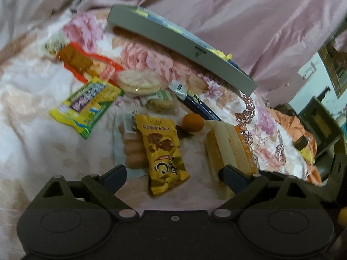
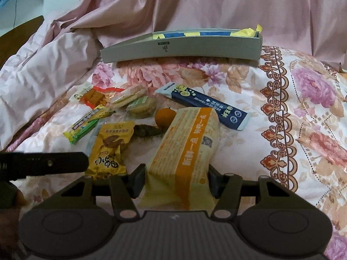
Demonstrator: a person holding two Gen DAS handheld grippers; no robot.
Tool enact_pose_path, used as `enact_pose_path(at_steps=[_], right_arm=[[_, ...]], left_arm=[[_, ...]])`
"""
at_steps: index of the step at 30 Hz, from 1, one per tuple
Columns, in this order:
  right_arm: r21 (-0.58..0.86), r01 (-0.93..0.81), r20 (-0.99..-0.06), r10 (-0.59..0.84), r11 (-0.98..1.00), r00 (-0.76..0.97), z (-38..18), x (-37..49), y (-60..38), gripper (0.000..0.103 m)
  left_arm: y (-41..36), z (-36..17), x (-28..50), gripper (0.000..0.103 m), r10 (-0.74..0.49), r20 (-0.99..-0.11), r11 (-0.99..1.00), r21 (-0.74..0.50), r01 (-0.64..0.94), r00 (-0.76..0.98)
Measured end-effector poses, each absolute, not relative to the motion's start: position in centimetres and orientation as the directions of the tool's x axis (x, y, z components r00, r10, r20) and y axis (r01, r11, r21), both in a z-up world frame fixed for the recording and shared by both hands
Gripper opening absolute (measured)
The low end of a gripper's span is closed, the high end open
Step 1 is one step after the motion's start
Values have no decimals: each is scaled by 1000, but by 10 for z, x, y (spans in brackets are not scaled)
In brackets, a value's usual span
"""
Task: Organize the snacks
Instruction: 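Move the right tool to the yellow-orange bread bag and close on it, then grasp the gold snack pouch with the left tool while the right tool holds the bread bag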
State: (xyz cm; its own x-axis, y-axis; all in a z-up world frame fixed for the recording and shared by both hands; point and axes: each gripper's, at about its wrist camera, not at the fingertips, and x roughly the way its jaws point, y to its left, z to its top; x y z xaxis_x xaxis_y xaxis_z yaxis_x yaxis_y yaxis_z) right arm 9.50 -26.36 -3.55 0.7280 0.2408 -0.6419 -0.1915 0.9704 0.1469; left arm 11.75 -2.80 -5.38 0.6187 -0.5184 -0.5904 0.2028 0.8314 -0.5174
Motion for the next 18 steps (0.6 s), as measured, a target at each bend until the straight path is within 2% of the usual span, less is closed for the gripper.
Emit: enact_pose_path(at_steps=[5, 8, 12, 18], right_arm=[[125, -214, -626, 244, 969, 740, -40, 99, -261, 65], [127, -221, -620, 252, 967, 743, -42, 101, -260, 68], [146, -215, -610, 259, 966, 749, -43, 105, -263, 70], [159, -207, -612, 261, 965, 746, -44, 106, -263, 70]], left_arm=[[-30, -61, 134, 85, -537, -609, 809, -567, 154, 584], [-31, -65, 141, 83, -535, -628, 806, -579, 119, 565], [-31, -66, 144, 81, -555, -618, 791, -599, 123, 557], [-39, -55, 144, 69, -599, -573, 762, -623, 176, 560]])
